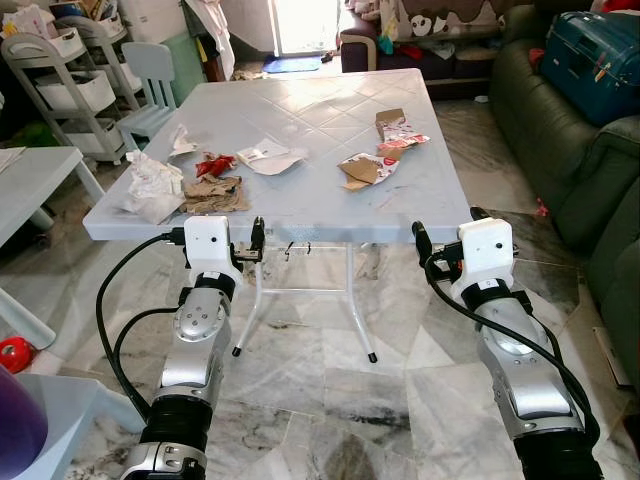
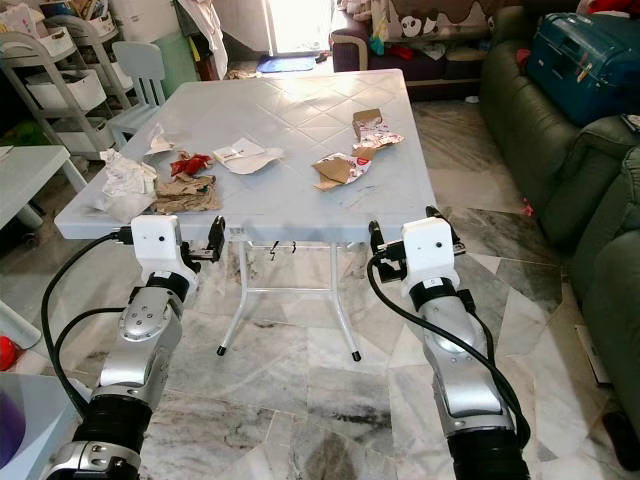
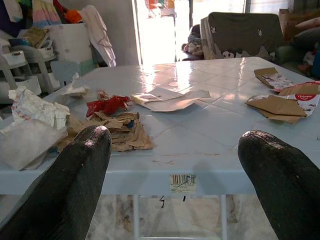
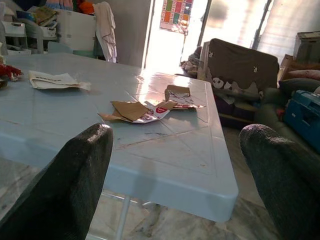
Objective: Picking trash to rubbish bin
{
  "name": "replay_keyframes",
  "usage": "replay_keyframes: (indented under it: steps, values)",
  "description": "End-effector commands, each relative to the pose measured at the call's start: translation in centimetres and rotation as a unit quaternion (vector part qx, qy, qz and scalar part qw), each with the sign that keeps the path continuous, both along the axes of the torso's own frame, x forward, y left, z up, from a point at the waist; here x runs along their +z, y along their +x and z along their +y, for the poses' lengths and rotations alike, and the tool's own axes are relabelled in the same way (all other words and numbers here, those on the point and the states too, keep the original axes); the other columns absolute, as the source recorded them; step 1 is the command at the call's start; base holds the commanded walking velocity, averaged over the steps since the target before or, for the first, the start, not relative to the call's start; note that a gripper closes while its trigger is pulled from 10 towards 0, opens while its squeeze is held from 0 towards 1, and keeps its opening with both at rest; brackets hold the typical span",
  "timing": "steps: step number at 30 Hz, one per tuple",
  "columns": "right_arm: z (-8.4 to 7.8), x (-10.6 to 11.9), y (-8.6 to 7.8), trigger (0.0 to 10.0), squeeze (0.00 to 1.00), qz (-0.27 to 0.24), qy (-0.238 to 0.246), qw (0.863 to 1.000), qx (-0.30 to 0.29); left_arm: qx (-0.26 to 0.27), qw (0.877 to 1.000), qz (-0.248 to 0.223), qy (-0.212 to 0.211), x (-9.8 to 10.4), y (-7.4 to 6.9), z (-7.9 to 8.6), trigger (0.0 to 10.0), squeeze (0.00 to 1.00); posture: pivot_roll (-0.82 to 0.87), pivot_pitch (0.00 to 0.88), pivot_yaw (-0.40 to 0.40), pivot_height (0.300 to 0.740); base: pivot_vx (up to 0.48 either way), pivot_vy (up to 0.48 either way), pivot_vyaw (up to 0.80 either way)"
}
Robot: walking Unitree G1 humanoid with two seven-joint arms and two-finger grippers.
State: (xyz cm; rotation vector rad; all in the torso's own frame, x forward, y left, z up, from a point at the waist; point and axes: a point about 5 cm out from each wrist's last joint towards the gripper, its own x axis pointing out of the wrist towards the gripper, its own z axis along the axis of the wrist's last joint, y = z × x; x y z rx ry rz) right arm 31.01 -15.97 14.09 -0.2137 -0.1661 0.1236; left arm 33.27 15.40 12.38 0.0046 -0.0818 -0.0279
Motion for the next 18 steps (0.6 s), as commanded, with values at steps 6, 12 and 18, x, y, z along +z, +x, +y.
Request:
replay_keyframes:
  steps: [6, 12, 18]
  values:
    - [0.08, 0.47, -0.1, 10.0, 0.0, -0.009, 0.009, 1.0, -0.002, -0.025, 0.999, -0.017, -0.007, 0.99, 0.12, -0.2, 10.0, 0.0, -0.04, 0.0, 0.07, 0.74, 0.082, 0.0, 0.0]
    - [0.12, 0.53, -0.08, 10.0, 0.0, -0.009, 0.009, 1.0, -0.001, -0.026, 0.999, -0.015, -0.013, 0.96, 0.06, -0.12, 10.0, 0.0, -0.04, 0.0, 0.072, 0.74, 0.211, 0.0, 0.0]
    - [0.2, 0.4, -0.16, 10.0, 0.0, -0.008, 0.01, 1.0, -0.001, -0.027, 0.999, -0.011, -0.014, 0.81, -0.01, -0.09, 10.0, 0.0, -0.04, 0.0, 0.072, 0.74, 0.389, 0.0, 0.0]
